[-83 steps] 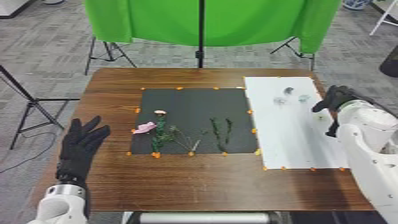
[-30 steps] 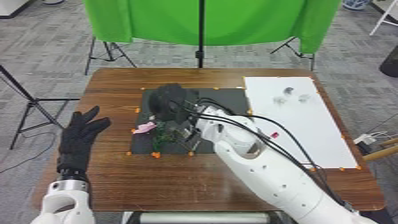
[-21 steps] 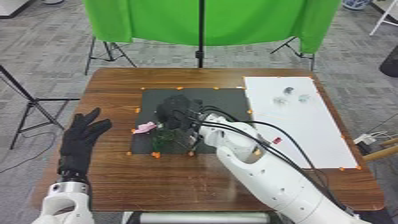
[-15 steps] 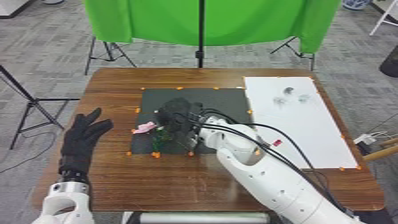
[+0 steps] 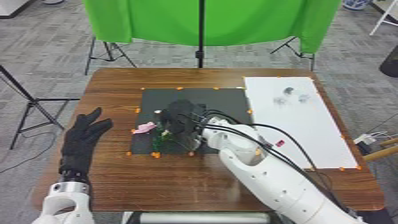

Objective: Arrange flowers

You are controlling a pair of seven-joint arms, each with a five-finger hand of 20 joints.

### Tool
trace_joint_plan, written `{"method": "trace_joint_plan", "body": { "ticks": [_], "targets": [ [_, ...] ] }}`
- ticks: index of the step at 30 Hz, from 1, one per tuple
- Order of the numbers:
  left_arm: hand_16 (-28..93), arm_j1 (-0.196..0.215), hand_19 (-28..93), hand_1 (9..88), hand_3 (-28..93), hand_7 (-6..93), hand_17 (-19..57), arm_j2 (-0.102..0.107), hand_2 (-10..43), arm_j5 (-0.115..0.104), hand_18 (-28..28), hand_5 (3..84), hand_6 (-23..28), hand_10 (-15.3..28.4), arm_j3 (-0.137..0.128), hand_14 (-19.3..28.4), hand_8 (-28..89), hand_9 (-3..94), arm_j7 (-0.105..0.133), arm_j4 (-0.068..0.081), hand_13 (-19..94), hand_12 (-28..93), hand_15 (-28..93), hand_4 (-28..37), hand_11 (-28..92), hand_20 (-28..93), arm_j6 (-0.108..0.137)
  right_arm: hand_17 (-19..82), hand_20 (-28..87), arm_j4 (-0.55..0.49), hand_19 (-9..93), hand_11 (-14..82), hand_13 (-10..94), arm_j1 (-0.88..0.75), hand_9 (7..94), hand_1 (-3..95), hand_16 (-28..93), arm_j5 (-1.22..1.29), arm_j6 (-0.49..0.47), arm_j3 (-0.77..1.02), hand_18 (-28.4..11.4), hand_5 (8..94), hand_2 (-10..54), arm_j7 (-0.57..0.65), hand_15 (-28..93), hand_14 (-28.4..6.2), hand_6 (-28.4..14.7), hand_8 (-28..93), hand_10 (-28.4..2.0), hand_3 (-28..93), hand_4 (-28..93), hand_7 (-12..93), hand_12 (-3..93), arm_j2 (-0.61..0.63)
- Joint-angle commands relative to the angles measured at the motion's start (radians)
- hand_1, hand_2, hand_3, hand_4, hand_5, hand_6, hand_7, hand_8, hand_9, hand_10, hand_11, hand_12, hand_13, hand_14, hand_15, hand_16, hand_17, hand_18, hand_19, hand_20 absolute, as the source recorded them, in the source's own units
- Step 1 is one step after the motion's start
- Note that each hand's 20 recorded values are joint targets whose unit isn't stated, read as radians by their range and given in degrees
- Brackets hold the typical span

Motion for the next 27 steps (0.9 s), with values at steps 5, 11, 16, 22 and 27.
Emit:
{"method": "trace_joint_plan", "body": {
  "ticks": [5,11,16,22,27],
  "targets": [
    [3,0.013,3,17.9,63,5.1,7.4,-0.007,6.9,0.004,11.9,43.9,4.3,14.1,-0.005,15.9,-5,48.3,-0.008,0.0,37,14,11,-28.3,15,20,-0.013,63,65,-0.067,93,9.5,85,0.026,73.7,56.3,31,0.03,0.001,0.033,-9.3,62.4,-9.5,0.055,69,-0.7,3.7,2,-9.7,61,-18,24,30.0,0.071],
    [3,0.028,2,17.5,64,5.6,7.5,-0.012,6.2,0.004,11.6,43.8,3.9,13.7,-0.01,15.4,-6,48.0,-0.003,-0.009,37,14,11,-28.3,16,20,-0.005,62,64,-0.166,93,10.9,85,0.025,72.3,55.2,31,0.102,0.01,0.126,-9.5,61.7,-9.5,0.119,68,-0.9,3.2,2,-10.3,63,-20,25,28.9,0.161],
    [3,0.031,2,17.6,64,5.7,7.5,-0.008,6.2,0.002,11.5,43.8,3.9,13.5,-0.016,15.4,-6,47.9,-0.004,-0.01,37,14,11,-28.3,16,21,0.004,61,63,-0.163,93,13.7,84,0.036,71.2,53.1,32,0.132,0.073,0.234,-9.8,61.8,-9.5,0.264,68,-1.4,2.7,3,-11.0,63,-19,24,26.0,0.221],
    [3,0.038,2,17.5,64,5.7,7.4,-0.011,6.2,0.004,11.4,43.8,3.8,13.4,-0.015,15.2,-6,47.7,-0.011,-0.014,37,13,11,-28.3,16,21,-0.002,61,63,-0.064,93,17.4,84,0.079,72.1,46.1,32,0.063,-0.063,0.281,-10.5,62.9,-9.2,0.433,67,-2.3,1.3,3,-12.9,63,-16,20,21.6,0.214],
    [3,0.029,2,17.5,64,5.8,7.4,-0.009,6.2,0.007,11.4,43.8,3.7,13.4,-0.014,15.2,-6,47.6,-0.014,-0.012,37,13,11,-28.3,16,21,-0.002,61,63,0.007,93,17.7,84,0.061,72.1,39.3,32,0.005,-0.179,0.32,-11.7,63.0,-8.4,0.494,67,-3.7,1.0,-8,-13.9,66,-15,18,21.2,0.211]
  ]
}}
